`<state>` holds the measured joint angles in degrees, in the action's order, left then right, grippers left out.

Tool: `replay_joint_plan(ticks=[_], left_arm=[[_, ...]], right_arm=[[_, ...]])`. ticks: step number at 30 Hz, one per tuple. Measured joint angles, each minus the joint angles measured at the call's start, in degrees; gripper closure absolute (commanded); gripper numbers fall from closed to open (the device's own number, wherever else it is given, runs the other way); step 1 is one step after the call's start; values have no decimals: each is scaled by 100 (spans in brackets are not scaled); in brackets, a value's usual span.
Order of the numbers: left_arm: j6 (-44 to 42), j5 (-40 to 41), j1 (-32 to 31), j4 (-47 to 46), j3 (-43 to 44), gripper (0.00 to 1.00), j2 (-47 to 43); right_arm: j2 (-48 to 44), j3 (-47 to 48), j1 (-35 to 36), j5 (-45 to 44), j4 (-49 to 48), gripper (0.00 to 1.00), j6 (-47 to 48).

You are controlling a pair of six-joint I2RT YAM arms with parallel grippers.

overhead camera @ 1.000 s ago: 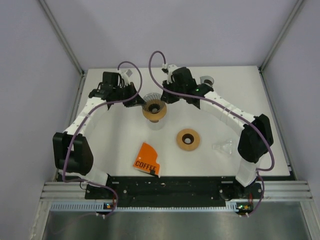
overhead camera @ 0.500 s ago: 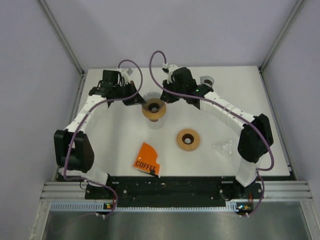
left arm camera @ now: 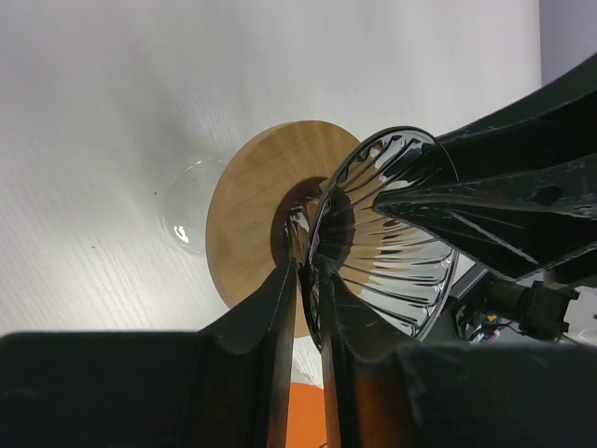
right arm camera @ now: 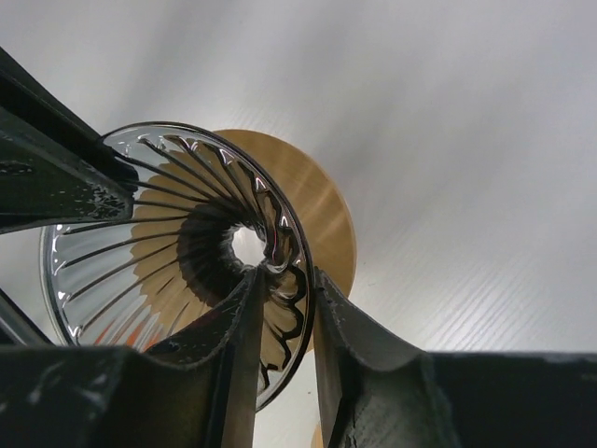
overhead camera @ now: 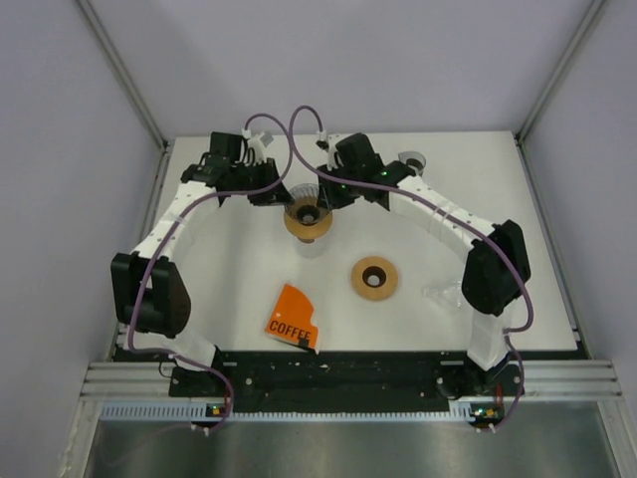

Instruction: Place the coffee filter in the dripper

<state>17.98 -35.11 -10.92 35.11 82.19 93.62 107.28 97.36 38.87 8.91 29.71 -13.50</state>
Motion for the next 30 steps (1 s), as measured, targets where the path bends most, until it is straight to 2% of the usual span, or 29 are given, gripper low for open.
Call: replay_joint_plan(ticks=[8,18,23,30], left_arm=[[-146,26,26,186,223,70,66],[-170,50,151,323,313,55,153],[-199,52,188,391,442,46,155],[-339,74,354,417,551,41,85]], right_arm=[[168,245,0,17,437,64,138],[273,782,0,-142,1025,43,361],[278,1080,0,-219,1222,36,490],[55,1174,0,-389,1316,27,651]])
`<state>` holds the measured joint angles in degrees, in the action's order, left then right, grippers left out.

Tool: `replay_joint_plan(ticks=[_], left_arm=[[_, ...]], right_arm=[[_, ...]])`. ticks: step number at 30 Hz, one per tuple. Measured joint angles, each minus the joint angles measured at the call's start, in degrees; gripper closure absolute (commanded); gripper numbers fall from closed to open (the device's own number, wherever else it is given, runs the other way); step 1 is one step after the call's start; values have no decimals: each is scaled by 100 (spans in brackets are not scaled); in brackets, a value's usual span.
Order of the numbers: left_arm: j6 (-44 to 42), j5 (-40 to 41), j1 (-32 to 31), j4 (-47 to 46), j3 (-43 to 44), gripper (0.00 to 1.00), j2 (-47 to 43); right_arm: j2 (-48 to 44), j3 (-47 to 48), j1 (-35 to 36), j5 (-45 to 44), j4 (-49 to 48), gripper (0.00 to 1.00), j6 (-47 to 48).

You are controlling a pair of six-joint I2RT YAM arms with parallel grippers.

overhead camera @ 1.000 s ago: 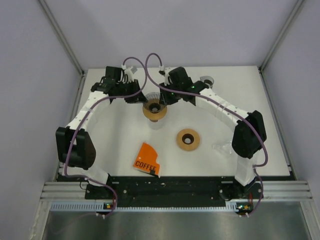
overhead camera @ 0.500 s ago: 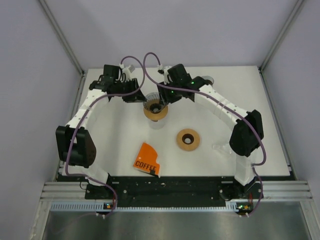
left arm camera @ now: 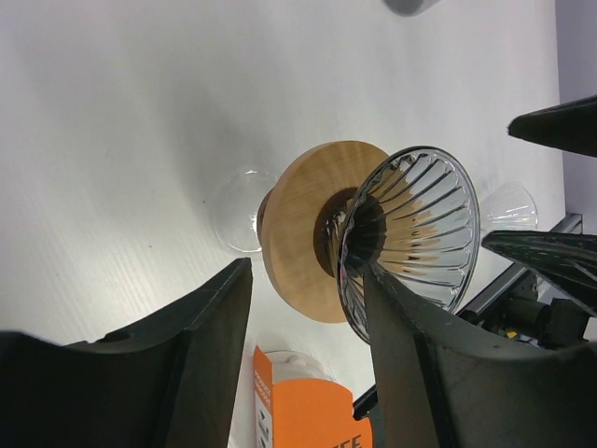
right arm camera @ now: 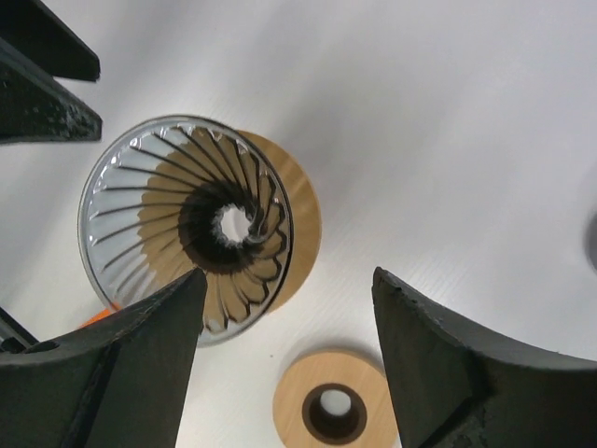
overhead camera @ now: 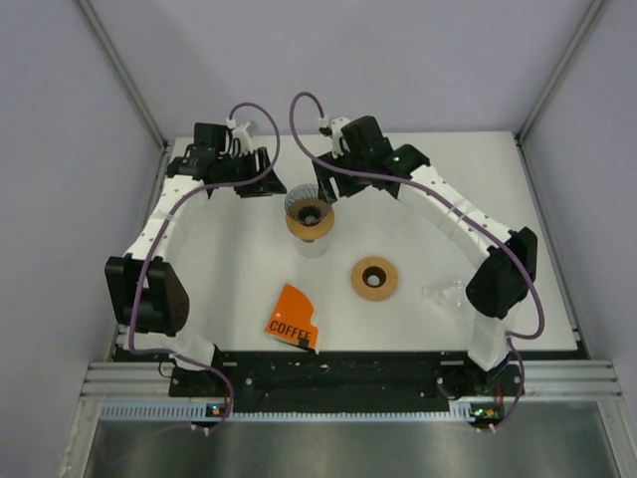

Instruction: Place the coffee filter in the dripper

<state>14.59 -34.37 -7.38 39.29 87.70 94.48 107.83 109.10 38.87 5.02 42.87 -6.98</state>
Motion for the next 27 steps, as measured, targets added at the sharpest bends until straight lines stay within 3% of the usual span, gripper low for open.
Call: replay_joint_plan(ticks=[4,8,11,14,17,23,27], left_arm=[[-181,109,92,109,-7,37,-238],[-428,208,160,184,-74,32,-695],[-603,236,190,199,-256,32,-1167],[-741,232,212,243,-407,32,-1502],[-872,234,227,330,-516,32,-1735],[-1104,304,297,457,-848,31,-2188],[-1182,330,328,466,-953,31,-2380]], right_arm=[[-704,-614,92,-151,-24,1,66],[-1510,-1248,651,-647,-9,1,275],[-2055,-1657,1460,-863,-87,1,411],[-2376,-2044,2011,-741,-199,9,422],[-2465,-2557,2087,-549,-426,17,275],[-2319,-3910,2175,-81,-876,17,-240],[-2006,-4325,2225,144,-1261,16,-544]])
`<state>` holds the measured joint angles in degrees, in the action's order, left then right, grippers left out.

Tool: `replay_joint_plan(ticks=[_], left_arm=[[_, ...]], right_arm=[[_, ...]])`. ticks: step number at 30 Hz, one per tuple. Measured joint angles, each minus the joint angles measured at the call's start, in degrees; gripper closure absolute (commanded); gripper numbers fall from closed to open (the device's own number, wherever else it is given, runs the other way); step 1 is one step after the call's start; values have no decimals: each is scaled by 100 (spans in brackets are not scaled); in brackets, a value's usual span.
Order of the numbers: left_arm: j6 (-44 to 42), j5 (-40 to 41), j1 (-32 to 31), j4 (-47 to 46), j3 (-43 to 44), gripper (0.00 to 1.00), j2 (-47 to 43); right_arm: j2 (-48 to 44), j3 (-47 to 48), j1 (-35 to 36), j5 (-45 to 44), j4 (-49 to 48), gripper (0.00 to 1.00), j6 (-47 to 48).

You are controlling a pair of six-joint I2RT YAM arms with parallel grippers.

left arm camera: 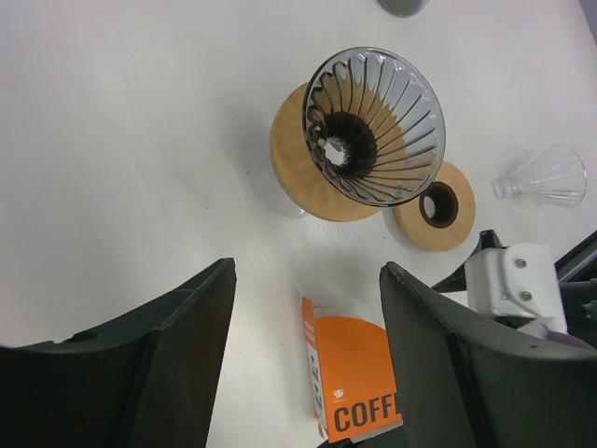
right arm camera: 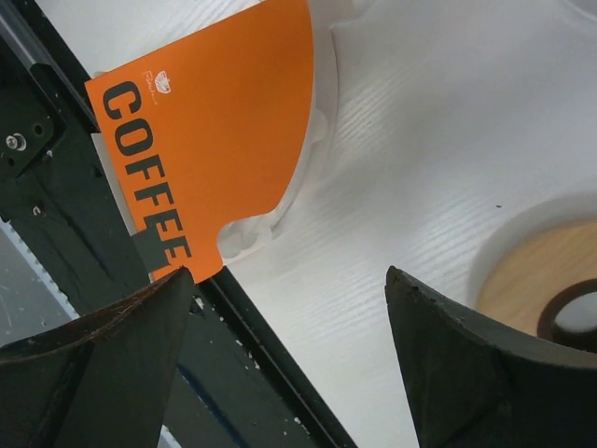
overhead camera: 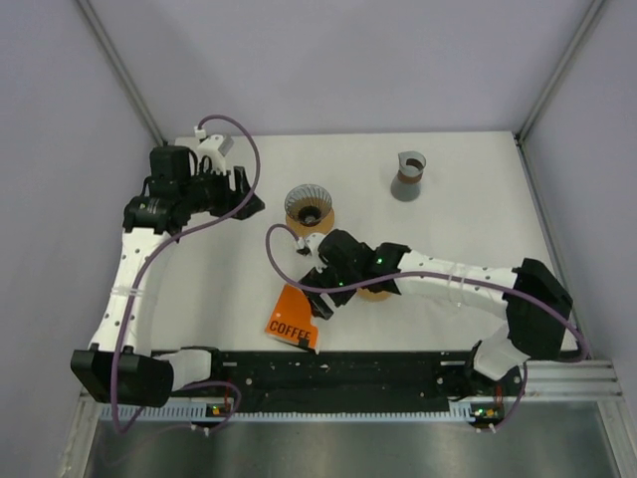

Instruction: Place the coffee filter in the dripper

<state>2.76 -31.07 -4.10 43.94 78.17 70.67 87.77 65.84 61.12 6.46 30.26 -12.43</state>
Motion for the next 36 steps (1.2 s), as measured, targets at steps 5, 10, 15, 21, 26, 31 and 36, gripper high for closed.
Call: replay_joint_plan(ticks=[5,10,15,21,26,31,36], left_arm=[[-37,7,48,-24,-140,31,-157],[-59,7,74,-50,-299,31,-188],[-61,2,90,-81,-363,31,-190],[-79,2,107,-149,-380,31,-192],[-94,0,118,-203,-393,31,-197],[-103,0,140,-240,-487,31,-260],[-107,-4,144,-262,-514,30,-289]], right_arm=[[446,-168,0,341,-485,16,-319],[949,-168,13,654,-688,17,-433],[1259,-160,76,925,-837,21,-435],[1502,-68,101,1285,-1025,21,-439],[1694,111,101,1453,-1176,25,-472],[1705,236,103,1449,-1198,62,-452],[1742,411,103,1440,-1224,82,-457]])
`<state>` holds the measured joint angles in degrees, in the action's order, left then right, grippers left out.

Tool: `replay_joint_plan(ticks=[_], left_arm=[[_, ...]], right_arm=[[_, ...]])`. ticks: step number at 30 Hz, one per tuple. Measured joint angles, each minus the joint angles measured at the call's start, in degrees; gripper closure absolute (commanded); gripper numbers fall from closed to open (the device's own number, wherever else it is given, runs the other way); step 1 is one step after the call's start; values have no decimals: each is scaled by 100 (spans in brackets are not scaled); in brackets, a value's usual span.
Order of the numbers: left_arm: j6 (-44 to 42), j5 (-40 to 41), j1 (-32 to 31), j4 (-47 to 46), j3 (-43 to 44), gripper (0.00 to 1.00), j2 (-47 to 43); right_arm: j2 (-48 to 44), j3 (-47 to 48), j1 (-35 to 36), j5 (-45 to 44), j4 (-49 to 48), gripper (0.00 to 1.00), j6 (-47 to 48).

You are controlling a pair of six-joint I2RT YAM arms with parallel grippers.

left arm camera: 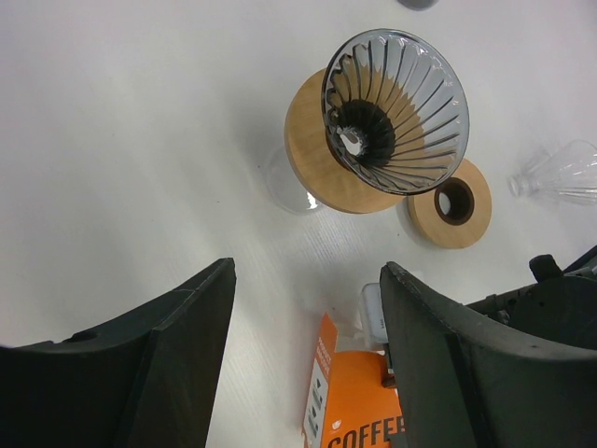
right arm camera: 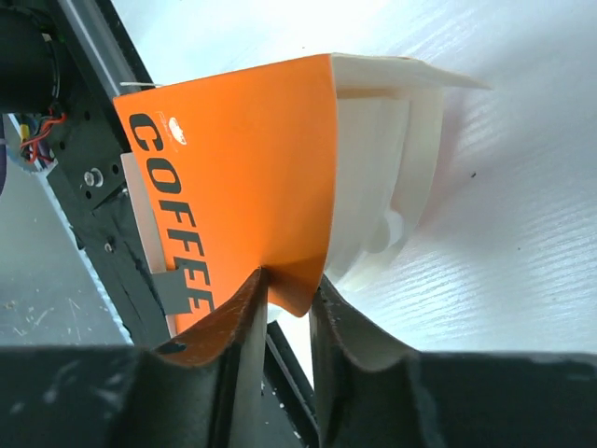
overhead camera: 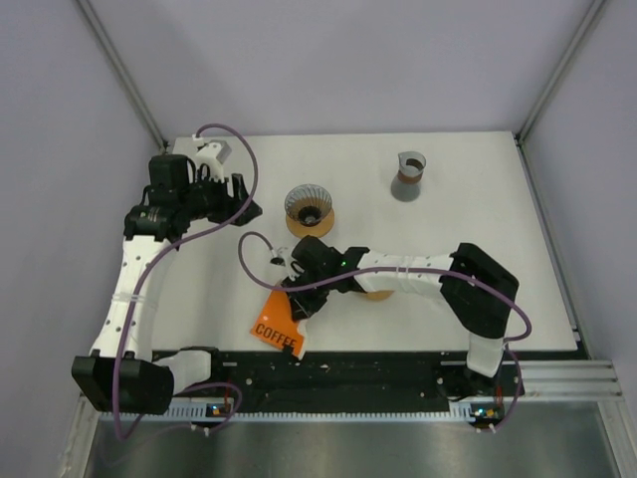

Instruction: Place the coffee filter in the dripper

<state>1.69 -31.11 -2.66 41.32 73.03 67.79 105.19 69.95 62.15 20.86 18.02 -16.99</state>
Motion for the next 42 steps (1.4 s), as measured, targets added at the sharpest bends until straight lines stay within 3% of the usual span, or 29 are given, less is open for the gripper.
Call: replay_joint_plan(ticks=[5,14,25,31,33,37,42], left_arm=[[-17,-24,2,-37,-52,30,-9],[-332,-260,44,146,-50,31,48],[-627,-623,52,393,-39,31,162],[-713,-686,52,400,-68,31,160],[-743,-704,52,393,-133,31,157],[-748,-728,52,393,-345,31,151],[-743,-807,52,382,-439,30,151]], right_arm=[[11,94,0,0,11,100,11],[-72,330,15,-461,190,100,363],[-669,328,533,-2599,566,100,1864],[-605,326,675,-3204,686,100,2356],[-514,326,688,-3381,693,94,2459],[-372,326,850,-3606,708,70,2625],[-363,328,1040,-3620,737,61,2708]])
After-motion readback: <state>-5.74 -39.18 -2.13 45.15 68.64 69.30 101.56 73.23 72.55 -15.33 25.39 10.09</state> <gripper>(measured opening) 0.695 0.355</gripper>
